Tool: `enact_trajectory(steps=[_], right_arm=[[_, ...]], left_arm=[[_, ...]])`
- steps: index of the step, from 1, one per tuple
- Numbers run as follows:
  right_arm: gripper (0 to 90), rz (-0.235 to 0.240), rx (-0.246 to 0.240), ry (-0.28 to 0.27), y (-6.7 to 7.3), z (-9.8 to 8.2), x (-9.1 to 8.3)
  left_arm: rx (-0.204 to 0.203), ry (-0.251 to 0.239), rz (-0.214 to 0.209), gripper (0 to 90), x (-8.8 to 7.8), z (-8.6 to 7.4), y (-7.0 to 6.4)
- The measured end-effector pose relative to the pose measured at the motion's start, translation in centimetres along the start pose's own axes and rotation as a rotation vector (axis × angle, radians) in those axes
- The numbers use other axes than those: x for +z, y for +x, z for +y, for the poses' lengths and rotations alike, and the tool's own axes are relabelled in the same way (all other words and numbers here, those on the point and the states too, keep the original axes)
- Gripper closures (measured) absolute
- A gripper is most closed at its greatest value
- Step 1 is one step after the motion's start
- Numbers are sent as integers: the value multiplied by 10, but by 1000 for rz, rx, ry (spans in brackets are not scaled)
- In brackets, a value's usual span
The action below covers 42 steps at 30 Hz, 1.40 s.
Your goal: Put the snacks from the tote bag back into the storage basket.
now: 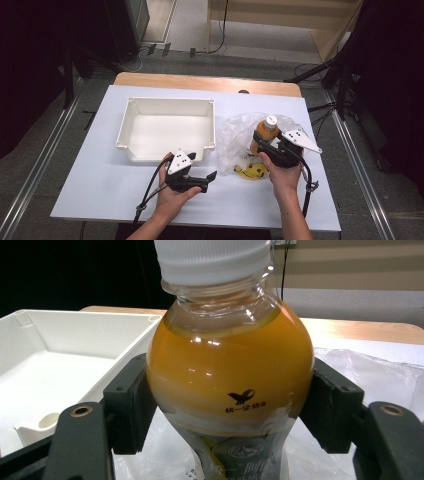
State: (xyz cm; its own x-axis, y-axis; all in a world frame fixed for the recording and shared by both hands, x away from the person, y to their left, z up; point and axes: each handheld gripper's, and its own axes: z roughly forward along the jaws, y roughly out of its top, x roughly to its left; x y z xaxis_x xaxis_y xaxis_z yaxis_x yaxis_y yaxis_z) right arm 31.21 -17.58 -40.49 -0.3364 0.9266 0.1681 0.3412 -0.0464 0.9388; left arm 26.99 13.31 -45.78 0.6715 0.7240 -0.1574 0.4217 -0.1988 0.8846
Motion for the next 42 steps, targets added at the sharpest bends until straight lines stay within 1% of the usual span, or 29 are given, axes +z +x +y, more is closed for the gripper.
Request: enact_trajectory(steps=[8,11,12,13,15,16,19,24,28,30,32,34,36,41,42], right_arm=[[313,0,6,5,1,1,-1],[313,1,4,2,2,2,-1],[313,7,4,1,3,2,-1],[312,10,5,3,4,2,-1],[312,9,-5,2,5,2,-1],[312,8,-5,3,6,2,-1],[312,12,-5,5,7,2,0],[312,8,-8,8,9,3,2],[312,12,-9,8,11,5,2],[312,18,-9,1,11,7,2],[312,16,-14,0,11,8,1],[312,10,-18,2,12,10,1],[312,8,-18,2,13,12,1],[311,5,-15,-6,15,17,0],[312,5,-15,-9,15,18,0]], left_arm=[[-21,-29,22,19,-24,-7,18],[-33,-39,9,18,-34,-9,25],[-28,-38,15,18,-38,-10,28],[-34,-39,22,18,-41,-12,31],[-53,-38,40,18,-48,-13,38],[-69,-47,46,18,-52,-15,43],[-69,-58,66,18,-63,-18,52],[-62,-64,98,19,-78,-20,61],[-57,-84,103,19,-87,-22,67],[-44,-100,111,19,-90,-23,72],[-41,-108,122,19,-93,-25,76],[-59,-120,132,19,-97,-26,82],[-65,-128,153,19,-100,-27,86],[-71,-126,158,22,-99,-29,88],[-68,-123,167,35,-98,-29,87]])
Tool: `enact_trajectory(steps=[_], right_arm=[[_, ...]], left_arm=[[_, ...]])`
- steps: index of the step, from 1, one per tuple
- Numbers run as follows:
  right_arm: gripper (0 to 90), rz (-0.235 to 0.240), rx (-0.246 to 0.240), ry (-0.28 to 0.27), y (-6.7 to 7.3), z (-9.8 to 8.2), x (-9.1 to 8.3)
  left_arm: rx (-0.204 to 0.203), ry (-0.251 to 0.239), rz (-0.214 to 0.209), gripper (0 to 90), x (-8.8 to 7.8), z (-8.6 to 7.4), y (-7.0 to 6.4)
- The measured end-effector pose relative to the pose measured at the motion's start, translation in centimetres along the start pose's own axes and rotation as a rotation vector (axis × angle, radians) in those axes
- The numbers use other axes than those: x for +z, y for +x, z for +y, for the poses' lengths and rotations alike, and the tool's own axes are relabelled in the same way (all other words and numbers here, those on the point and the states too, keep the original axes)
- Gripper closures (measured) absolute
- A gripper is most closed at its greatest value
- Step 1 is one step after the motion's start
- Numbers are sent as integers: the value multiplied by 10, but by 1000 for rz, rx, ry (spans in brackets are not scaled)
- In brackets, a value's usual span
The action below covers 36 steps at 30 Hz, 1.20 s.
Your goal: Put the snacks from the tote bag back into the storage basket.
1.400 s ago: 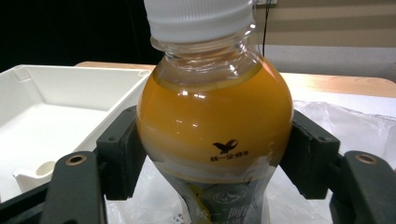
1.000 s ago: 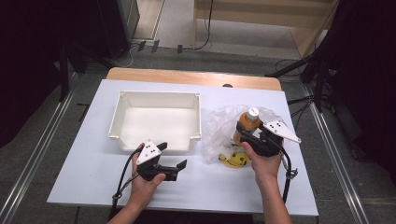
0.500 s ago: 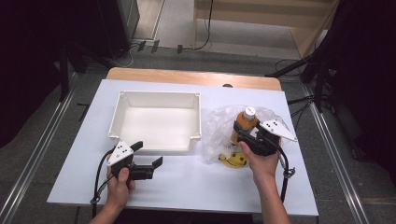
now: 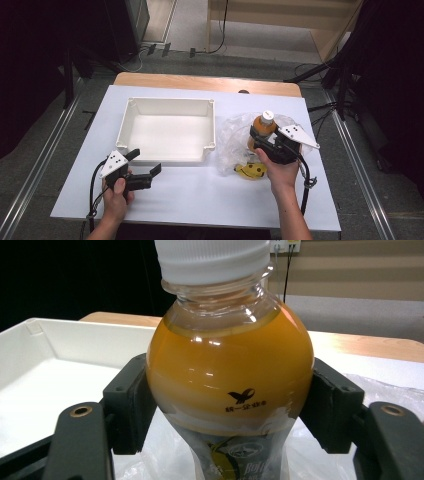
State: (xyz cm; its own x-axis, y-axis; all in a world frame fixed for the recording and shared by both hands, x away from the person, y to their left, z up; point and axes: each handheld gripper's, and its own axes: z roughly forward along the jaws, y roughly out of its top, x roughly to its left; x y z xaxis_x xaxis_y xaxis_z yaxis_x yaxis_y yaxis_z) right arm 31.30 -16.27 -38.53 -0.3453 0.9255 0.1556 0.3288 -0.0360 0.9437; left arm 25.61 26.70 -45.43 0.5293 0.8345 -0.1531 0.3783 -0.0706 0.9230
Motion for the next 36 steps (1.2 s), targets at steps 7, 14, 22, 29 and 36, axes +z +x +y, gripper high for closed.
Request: enact_trajectory(steps=[7,14,22,29,36], right_arm=[[312,3,-10,-8,5,11,-1],[311,12,-15,-29,11,20,-2],[311,29,-4,-39,21,26,4],[312,45,-12,-44,31,29,12],[312,54,-11,-41,40,31,20]], left_arm=[[4,-8,47,49,0,-1,-1],[-14,1,33,14,1,-1,0],[-32,-8,32,14,0,-1,2],[-7,1,32,14,1,-2,0],[-8,5,35,14,1,-2,0]])
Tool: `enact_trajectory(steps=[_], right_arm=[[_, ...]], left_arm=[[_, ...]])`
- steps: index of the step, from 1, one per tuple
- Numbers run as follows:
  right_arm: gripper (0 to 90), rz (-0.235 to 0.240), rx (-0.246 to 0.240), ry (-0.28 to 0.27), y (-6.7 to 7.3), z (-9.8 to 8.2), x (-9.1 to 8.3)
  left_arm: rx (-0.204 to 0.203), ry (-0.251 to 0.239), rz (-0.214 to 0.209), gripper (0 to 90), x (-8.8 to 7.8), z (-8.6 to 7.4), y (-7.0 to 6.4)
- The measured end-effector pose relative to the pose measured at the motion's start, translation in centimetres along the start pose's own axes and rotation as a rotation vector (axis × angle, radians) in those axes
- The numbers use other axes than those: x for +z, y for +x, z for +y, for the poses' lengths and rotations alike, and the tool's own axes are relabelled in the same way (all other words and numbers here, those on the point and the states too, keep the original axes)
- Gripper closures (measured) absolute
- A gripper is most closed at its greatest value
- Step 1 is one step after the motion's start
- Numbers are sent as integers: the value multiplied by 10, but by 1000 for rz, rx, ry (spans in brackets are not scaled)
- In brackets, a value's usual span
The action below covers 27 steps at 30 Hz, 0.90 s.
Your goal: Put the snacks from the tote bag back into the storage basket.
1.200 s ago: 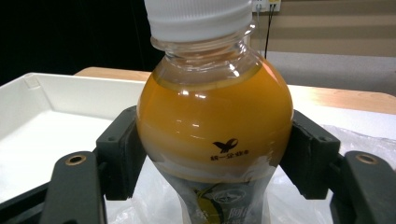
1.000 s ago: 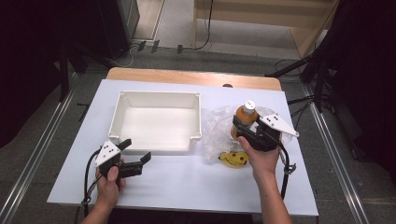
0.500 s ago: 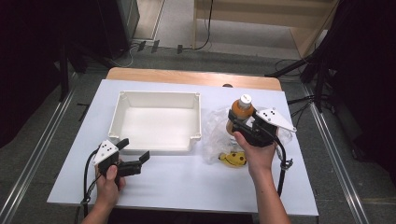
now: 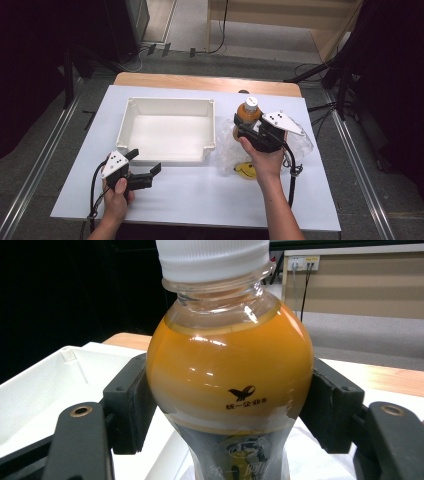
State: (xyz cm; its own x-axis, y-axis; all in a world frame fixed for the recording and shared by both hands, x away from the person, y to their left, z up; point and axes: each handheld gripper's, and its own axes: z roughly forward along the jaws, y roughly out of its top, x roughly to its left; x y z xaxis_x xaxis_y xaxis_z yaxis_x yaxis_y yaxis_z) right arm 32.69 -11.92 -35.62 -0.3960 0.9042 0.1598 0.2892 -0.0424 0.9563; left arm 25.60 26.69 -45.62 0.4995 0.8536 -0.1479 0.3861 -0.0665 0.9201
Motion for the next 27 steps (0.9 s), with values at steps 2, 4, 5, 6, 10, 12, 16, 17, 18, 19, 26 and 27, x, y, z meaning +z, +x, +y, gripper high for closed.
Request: enact_trajectory(steps=[2,4,5,6,10,12,16,17,18,19,26,27], right_arm=[[311,3,-1,4,3,1,2],[311,5,-3,1,5,2,4],[311,6,-4,-3,5,2,5],[311,8,-2,-2,6,3,6],[311,11,-4,-1,10,5,9],[312,13,-4,-3,11,6,10],[311,15,-10,-7,14,10,12],[312,17,-10,-7,14,11,13],[312,19,-15,-9,15,11,13],[312,20,-13,-8,16,12,14],[312,31,-19,-3,21,15,21],[312,31,-21,-5,21,15,22]], left_arm=[[2,-1,-2,14,0,0,0],[4,-1,-1,14,0,0,0],[4,-1,-1,14,0,0,0],[4,-2,-1,14,0,0,0],[4,-2,0,14,0,0,0],[5,-2,-1,14,0,0,0],[4,-3,-1,14,0,0,0],[5,-3,-2,14,0,0,0],[5,-3,-2,14,0,0,0],[5,-3,-2,14,0,0,0],[6,-5,1,14,0,0,-1],[5,-6,0,14,0,0,-1]])
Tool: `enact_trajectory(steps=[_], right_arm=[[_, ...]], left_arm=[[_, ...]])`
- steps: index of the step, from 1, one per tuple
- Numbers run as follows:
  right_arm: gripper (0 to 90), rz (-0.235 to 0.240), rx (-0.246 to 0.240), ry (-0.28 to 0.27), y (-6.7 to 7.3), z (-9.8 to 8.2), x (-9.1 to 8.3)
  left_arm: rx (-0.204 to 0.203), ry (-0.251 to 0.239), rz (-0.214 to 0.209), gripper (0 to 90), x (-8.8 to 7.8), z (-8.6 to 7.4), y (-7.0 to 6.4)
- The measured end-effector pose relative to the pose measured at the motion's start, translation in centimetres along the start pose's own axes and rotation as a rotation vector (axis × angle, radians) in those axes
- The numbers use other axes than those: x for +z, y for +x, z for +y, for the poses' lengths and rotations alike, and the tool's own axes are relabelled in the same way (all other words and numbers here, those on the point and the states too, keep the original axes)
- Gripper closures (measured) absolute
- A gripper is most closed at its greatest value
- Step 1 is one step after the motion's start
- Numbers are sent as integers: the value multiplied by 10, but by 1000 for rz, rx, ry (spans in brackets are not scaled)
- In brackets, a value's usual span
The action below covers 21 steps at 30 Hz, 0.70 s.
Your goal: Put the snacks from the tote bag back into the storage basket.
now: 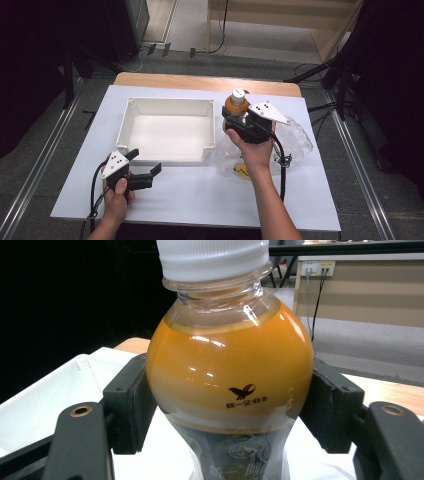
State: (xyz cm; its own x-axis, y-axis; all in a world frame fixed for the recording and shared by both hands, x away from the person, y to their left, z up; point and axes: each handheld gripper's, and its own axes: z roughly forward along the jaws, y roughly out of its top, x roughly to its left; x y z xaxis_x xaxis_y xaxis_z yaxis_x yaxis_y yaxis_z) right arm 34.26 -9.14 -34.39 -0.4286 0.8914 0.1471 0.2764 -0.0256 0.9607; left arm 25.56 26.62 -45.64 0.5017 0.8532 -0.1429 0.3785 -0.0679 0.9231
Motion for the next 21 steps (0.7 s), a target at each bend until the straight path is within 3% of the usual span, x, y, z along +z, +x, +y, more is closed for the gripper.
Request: enact_trajectory(steps=[21], right_arm=[[312,31,5,15,14,1,18]], left_arm=[[7,2,4,14,0,0,-1]])
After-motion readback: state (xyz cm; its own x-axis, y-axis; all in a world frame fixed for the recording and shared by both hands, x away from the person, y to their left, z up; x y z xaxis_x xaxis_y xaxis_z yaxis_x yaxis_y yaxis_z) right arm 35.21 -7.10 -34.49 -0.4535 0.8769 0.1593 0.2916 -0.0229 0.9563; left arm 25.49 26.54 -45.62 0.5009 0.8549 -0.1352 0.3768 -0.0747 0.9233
